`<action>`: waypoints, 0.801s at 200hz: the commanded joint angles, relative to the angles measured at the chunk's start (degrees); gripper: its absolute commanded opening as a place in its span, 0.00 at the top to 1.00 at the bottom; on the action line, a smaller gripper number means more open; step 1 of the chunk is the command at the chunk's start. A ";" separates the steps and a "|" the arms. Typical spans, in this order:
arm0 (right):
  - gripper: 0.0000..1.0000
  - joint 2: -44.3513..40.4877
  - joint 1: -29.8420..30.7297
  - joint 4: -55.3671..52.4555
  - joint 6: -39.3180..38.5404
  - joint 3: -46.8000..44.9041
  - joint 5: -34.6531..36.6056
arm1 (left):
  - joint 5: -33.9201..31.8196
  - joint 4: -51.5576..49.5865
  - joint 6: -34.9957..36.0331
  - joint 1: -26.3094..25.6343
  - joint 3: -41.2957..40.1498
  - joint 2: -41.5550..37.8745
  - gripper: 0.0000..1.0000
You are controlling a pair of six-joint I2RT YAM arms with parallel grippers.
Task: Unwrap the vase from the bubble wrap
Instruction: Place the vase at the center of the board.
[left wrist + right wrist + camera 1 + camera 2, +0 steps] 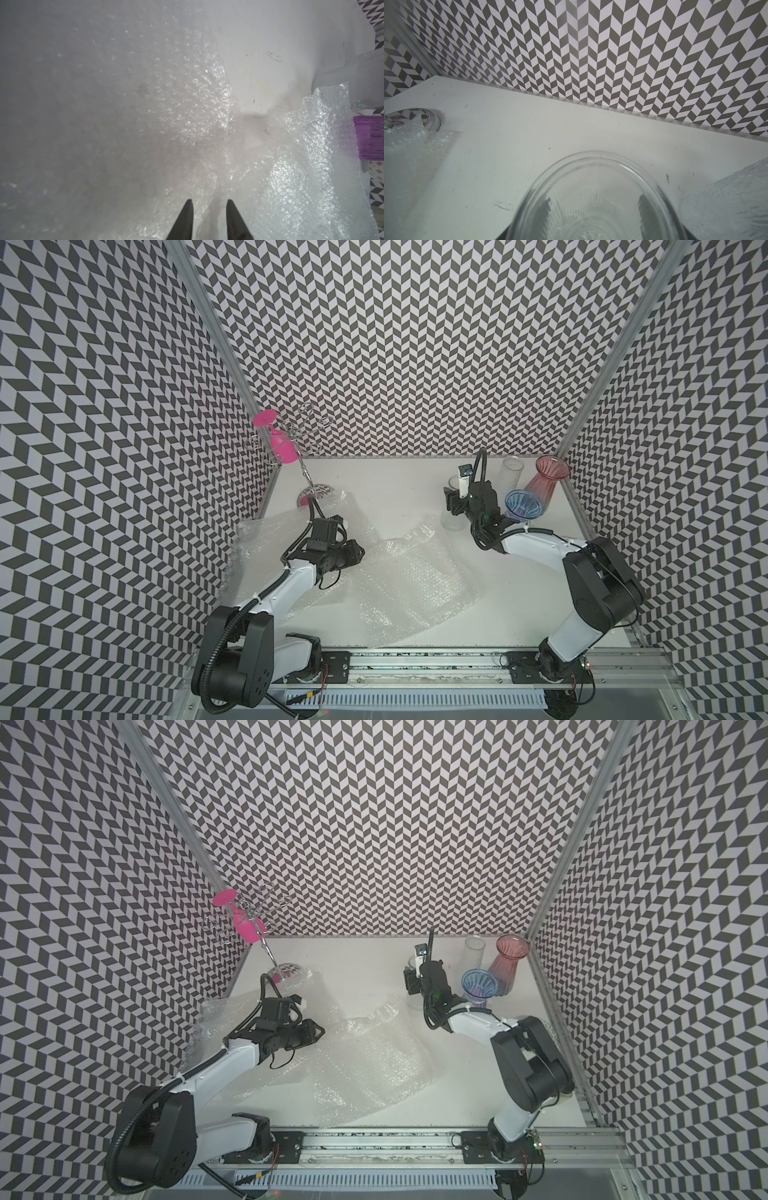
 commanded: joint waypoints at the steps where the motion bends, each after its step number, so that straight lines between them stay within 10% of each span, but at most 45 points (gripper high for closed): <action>1: 0.55 -2.29 -0.07 5.51 0.29 0.55 -0.66 | -1.09 -1.00 0.75 0.35 1.63 0.07 0.63; 76: 0.25 -6.94 0.37 1.28 0.91 0.42 0.02 | -4.15 -1.90 2.81 0.81 4.14 0.16 0.28; 100: 0.00 -8.55 0.62 -0.42 0.27 0.58 0.31 | -5.05 -2.49 3.36 0.81 5.74 -0.11 0.17; 160: 0.01 -11.95 1.66 -3.27 -1.38 0.38 0.32 | -7.20 -3.86 6.52 0.90 8.45 -1.18 0.04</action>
